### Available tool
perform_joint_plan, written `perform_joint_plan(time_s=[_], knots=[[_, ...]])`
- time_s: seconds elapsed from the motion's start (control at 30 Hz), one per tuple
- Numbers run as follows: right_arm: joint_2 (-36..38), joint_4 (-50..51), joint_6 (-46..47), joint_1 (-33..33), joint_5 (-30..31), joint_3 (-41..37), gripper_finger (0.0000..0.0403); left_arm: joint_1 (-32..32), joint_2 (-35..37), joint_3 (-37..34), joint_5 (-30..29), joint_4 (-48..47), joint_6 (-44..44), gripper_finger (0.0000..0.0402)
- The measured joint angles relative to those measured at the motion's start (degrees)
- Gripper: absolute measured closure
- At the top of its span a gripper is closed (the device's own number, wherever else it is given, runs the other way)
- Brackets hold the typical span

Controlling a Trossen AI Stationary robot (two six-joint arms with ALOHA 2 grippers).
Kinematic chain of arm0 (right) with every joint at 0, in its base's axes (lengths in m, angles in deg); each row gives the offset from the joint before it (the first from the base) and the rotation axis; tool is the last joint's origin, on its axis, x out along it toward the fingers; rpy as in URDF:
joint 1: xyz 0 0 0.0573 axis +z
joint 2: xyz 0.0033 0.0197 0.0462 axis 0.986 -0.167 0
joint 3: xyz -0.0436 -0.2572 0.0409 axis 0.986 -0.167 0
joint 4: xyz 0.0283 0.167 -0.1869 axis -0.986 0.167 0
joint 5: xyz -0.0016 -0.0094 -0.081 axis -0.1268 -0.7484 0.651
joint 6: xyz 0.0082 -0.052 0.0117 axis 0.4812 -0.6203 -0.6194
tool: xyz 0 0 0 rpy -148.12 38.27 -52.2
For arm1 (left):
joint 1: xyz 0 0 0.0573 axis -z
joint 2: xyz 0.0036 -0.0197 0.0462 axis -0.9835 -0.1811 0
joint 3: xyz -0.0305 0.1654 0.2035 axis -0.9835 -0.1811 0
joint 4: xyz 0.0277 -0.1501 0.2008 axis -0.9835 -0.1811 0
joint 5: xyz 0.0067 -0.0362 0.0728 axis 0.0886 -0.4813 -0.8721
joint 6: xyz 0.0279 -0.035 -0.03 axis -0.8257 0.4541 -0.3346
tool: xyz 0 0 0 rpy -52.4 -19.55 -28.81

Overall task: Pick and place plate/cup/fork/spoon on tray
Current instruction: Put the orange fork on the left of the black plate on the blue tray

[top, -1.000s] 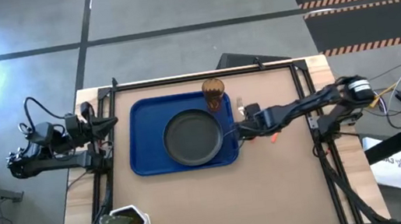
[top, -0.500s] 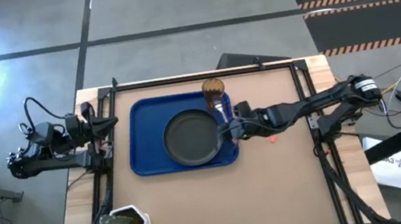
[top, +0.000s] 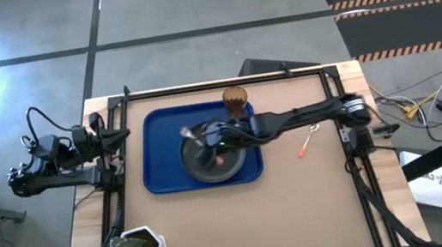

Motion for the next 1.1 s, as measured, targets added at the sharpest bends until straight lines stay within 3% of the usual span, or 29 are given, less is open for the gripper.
perform_joint_plan(time_s=[0.2, 0.37, 0.63, 0.77, 1.1], knots=[[-8.84, 2.06, -4.13, -0.97, -5.61, 12.35, 0.0394, -0.02, 0.0, 0.4, -0.02, -0.02, 0.01, 0.0402], [-15.03, 4.14, -2.43, -1.09, -5.63, 21.34, 0.0394, -0.02, -0.02, 1.34, -0.02, -0.05, -2.36, 0.0402], [-26.63, 3.04, 7.23, -1.47, 3.77, 35.29, 0.0394, -0.02, 0.0, 3.15, -0.04, 0.01, -9.1, 0.0402], [-30.24, -5.18, 12.65, -1.49, 6.22, 34.3, 0.0394, -0.02, 0.06, 3.4, -0.03, -0.12, -10.89, 0.0402], [-33.5, -6.21, 21.36, -0.27, 14.36, 35.21, 0.0394, -0.02, 0.17, 3.52, -0.02, -0.31, -12.22, 0.0402]])
